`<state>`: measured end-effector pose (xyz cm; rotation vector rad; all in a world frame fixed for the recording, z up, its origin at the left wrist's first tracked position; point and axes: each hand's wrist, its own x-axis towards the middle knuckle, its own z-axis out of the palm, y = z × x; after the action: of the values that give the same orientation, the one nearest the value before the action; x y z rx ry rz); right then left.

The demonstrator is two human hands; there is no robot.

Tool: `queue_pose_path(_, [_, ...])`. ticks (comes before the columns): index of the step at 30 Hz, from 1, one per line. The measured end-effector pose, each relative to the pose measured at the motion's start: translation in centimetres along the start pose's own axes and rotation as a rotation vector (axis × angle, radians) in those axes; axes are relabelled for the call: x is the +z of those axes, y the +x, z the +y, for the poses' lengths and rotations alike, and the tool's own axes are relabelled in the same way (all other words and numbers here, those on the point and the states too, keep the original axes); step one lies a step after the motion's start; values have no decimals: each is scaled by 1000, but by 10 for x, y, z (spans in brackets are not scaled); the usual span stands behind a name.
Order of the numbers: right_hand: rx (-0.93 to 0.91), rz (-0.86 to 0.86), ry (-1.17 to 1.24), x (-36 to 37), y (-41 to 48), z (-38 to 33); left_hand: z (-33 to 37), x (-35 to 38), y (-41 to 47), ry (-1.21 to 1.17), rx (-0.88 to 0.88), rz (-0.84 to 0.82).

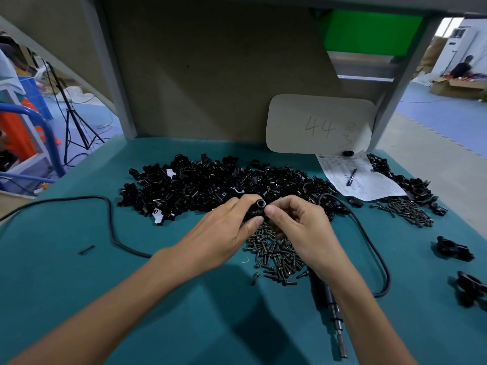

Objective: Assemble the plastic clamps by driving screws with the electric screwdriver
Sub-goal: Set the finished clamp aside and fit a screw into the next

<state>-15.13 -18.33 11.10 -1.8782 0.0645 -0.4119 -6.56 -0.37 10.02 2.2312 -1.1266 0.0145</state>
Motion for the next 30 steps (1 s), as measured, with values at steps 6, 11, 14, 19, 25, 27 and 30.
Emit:
queue_pose_path(6, [-24, -101, -36, -6, 0, -5, -1, -4, -1, 17, 1, 8])
queue_pose_path(11, [-114, -164, -233, -4, -2, -7, 2, -8, -2, 36, -2, 9])
queue_pose_path(14, [-129, -162, -273, -1, -3, -7, 4, -8, -3, 45, 10, -1])
queue_pose_path(19, [-149, -124, -284, 0, -6, -8, 7, -10, -3, 56, 25, -17])
queue_pose_path(25, [-121, -131, -234, 1, -6, -5, 10, -10, -4, 44, 32, -20])
queue_pose_path(27, [-121, -154, -218, -1, -6, -4, 10, -10, -4, 16, 23, -35])
queue_pose_path(30, [-154, -177, -266, -5, -6, -3, 7, -12, -2, -18, -6, -69])
